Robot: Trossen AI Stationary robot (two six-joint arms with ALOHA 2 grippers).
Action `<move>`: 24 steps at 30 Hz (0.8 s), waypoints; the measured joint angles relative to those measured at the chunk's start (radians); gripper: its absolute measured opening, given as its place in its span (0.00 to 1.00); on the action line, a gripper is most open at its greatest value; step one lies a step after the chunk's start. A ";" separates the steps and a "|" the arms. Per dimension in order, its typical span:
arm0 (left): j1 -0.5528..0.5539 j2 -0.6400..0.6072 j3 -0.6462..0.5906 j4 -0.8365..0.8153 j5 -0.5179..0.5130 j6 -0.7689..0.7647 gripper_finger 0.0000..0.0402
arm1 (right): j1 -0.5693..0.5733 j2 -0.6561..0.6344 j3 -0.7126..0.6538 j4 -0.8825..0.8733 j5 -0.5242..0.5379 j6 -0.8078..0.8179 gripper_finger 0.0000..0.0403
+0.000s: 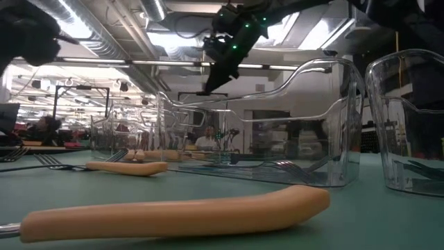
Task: Sort silverware by color (type)
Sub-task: Put the blue fork into the center transparent bin
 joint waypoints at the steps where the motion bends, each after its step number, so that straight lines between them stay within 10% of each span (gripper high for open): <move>1: -0.022 0.013 0.000 0.006 0.016 -0.029 0.20 | -0.008 -0.004 0.000 -0.013 0.000 0.000 0.17; 24: -0.311 0.415 0.000 0.196 0.101 -0.350 0.20 | -0.049 -0.017 0.000 -0.077 -0.003 -0.020 0.17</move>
